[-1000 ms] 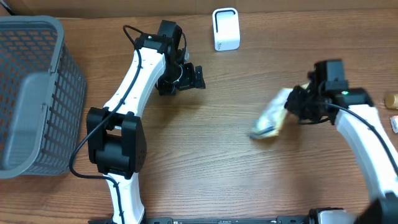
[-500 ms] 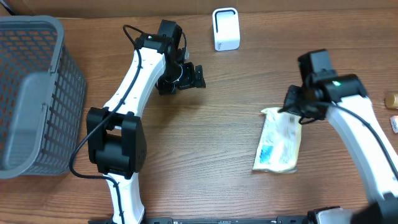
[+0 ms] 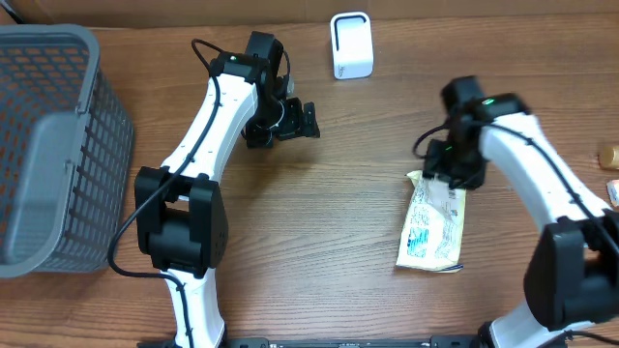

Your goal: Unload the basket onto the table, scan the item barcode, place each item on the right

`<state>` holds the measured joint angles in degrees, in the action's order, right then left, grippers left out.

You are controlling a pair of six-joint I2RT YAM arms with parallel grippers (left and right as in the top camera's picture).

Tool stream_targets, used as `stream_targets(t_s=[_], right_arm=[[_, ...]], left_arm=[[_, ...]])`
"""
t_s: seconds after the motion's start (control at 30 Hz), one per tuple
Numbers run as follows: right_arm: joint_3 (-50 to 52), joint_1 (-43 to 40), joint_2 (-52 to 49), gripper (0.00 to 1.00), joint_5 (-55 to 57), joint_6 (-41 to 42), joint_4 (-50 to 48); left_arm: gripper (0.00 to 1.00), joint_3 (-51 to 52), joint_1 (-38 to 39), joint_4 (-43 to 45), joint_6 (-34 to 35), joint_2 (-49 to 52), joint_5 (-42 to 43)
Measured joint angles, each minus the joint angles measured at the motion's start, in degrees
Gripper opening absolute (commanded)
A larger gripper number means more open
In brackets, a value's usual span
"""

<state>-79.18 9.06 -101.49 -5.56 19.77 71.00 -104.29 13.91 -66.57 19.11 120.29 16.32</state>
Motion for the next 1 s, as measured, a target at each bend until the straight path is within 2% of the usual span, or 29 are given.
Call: stream_targets(t_s=[0.1,0.13,0.23,0.4,0.5,0.73,0.93,1.0], right_arm=[[-2.89,-0.7,1.51,0.98,-1.33,-3.56,5.25],[-3.02,-0.02,1.9,1.0,-1.09,-4.26,5.99],[-2.78,4.61,2.23,1.0,1.53,-4.22,5.51],[0.2,16.46,1.86,1.0,11.58,2.58,4.11],[1.92,19.58,0.2,1.0,15.47,5.97,3.37],[6.86,19.52,-5.77,1.0,21.22,11.28,0.35],[9.01,19.41,-6.36,1.0,22.73,12.41,-4.31],[10.21,19.19,-6.36,0.89,22.99,12.57,-5.57]], left_arm=[[0.95,0.0,0.0,0.46,0.0,0.0,0.0],[0.95,0.0,0.0,0.57,0.0,0.0,0.0],[0.95,0.0,0.0,0.79,0.0,0.0,0.0],[0.95,0.0,0.0,0.83,0.0,0.0,0.0],[0.95,0.0,0.0,0.81,0.0,0.0,0.0],[0.96,0.0,0.0,0.85,0.0,0.0,0.0],[0.96,0.0,0.0,1.07,0.0,0.0,-0.02],[0.96,0.0,0.0,1.07,0.0,0.0,0.0]])
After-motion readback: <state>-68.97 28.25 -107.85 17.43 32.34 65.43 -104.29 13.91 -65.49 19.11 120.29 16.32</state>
